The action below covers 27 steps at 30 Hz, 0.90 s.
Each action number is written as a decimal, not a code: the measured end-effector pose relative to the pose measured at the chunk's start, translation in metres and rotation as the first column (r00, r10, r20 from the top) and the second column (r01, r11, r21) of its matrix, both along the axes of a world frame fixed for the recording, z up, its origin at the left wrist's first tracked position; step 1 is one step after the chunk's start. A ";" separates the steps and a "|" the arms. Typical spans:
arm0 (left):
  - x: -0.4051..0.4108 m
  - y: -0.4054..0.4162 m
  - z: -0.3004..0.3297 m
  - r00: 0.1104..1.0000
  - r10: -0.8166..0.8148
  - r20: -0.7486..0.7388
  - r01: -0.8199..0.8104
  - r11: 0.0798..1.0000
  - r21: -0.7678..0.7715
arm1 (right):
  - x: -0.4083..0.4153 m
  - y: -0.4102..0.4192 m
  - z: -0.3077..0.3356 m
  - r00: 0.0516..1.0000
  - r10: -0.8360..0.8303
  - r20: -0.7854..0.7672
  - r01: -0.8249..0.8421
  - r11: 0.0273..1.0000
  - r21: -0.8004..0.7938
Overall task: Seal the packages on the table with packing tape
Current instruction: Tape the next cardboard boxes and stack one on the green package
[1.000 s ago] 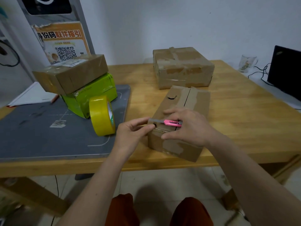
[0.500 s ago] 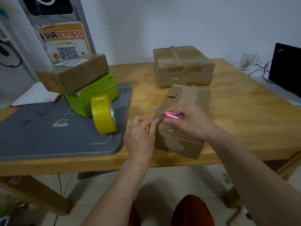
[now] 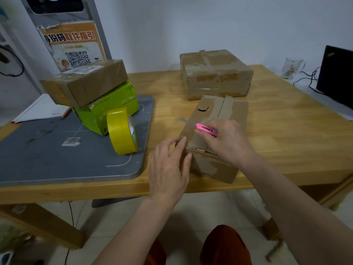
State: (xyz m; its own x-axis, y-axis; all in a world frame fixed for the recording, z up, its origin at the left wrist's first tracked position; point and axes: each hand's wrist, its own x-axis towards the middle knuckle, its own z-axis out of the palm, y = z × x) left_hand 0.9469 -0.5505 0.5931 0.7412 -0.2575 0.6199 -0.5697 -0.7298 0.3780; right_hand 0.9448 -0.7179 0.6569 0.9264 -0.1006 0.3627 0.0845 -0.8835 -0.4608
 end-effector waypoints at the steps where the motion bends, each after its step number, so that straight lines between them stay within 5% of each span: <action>1: 0.000 0.005 -0.003 0.999 -0.054 -0.002 0.054 0.999 -0.007 | 0.000 0.000 0.000 1.000 -0.007 0.009 0.007 1.000 -0.017; 4: -0.001 0.015 -0.011 0.987 -0.156 -0.023 0.156 0.988 -0.006 | -0.001 0.000 0.001 0.999 -0.026 0.029 0.027 0.999 -0.021; 18: 0.009 0.012 0.005 0.982 -0.121 0.147 0.138 0.985 -0.106 | 0.001 -0.002 -0.002 0.999 -0.038 0.031 0.039 0.998 -0.038; 21: 0.019 0.015 0.015 0.986 -0.161 0.051 0.169 0.953 -0.250 | 0.004 -0.002 0.001 0.999 -0.029 -0.021 0.029 0.999 -0.031; 24: 0.027 0.018 0.030 0.953 -0.221 -0.210 0.103 0.881 -0.461 | 0.007 -0.001 0.004 0.997 -0.028 -0.075 0.027 1.000 -0.010; 27: 0.033 0.018 0.038 0.918 -0.227 -0.326 0.038 0.867 -0.497 | 0.008 -0.001 0.005 0.994 -0.022 -0.105 0.019 0.999 -0.027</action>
